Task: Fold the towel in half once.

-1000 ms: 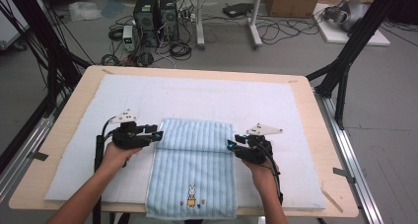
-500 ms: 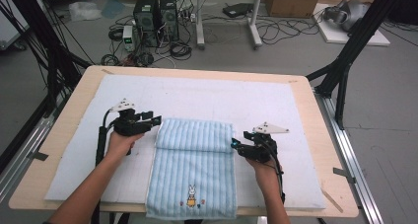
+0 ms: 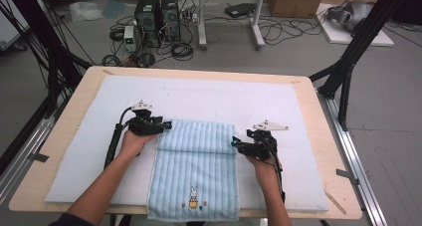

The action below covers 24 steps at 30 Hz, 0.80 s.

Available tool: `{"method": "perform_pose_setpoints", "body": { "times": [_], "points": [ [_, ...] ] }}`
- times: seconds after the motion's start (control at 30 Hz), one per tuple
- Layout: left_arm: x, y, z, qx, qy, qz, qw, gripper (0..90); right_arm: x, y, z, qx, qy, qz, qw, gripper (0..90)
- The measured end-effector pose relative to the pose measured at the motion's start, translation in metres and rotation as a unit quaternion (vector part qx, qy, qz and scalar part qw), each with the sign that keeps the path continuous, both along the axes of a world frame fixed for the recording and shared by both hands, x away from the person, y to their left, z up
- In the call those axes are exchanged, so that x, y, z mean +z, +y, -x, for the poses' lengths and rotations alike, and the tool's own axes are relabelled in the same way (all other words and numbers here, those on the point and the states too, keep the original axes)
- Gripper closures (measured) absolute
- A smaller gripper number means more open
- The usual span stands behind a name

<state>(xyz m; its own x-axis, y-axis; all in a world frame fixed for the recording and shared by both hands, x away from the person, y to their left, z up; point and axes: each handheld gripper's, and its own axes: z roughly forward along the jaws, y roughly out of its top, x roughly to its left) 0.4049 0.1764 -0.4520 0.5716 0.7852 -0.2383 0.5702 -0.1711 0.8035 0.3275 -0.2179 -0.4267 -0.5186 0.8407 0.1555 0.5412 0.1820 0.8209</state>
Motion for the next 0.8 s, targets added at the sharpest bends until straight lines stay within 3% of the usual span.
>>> {"method": "perform_pose_setpoints", "body": {
  "times": [0.13,0.2,0.23,0.37,0.47,0.6,0.67,0.73,0.8],
  "points": [
    [0.0,-0.008,0.001,-0.023,-0.006,-0.034,0.9991,63.7,0.001,0.004,-0.007,-0.004,-0.001,0.016,0.9999,32.6],
    [0.001,-0.013,0.003,-0.03,-0.019,-0.067,0.9971,66.6,0.001,0.005,-0.011,-0.01,0.0,0.022,0.9997,32.6],
    [0.001,-0.013,0.003,-0.029,-0.019,-0.069,0.997,68.7,0.0,0.006,-0.014,-0.015,0.004,0.023,0.9996,32.7],
    [0.0,-0.008,0.001,-0.03,-0.01,-0.054,0.9981,85.4,-0.004,0.011,-0.03,-0.031,0.012,0.017,0.9993,35.1],
    [0.001,-0.009,0.001,-0.032,-0.013,-0.059,0.9977,86.2,-0.007,0.018,-0.047,-0.03,0.027,0.025,0.9989,39.8],
    [0.001,-0.004,0.0,-0.024,-0.006,-0.03,0.9992,86.3,-0.012,0.031,-0.067,-0.013,0.061,0.049,0.9969,44.2],
    [0.001,-0.002,-0.001,-0.021,-0.007,-0.016,0.9996,86.4,-0.017,0.038,-0.074,-0.005,0.068,0.078,0.9946,47.4],
    [0.002,-0.001,-0.002,-0.02,-0.014,-0.009,0.9997,86.7,-0.017,0.04,-0.076,-0.008,0.06,0.092,0.9939,53.6],
    [0.004,0.0,-0.001,-0.02,-0.019,0.002,0.9996,86.8,-0.014,0.04,-0.077,0.003,0.06,0.104,0.9928,75.9]
  ]
}}
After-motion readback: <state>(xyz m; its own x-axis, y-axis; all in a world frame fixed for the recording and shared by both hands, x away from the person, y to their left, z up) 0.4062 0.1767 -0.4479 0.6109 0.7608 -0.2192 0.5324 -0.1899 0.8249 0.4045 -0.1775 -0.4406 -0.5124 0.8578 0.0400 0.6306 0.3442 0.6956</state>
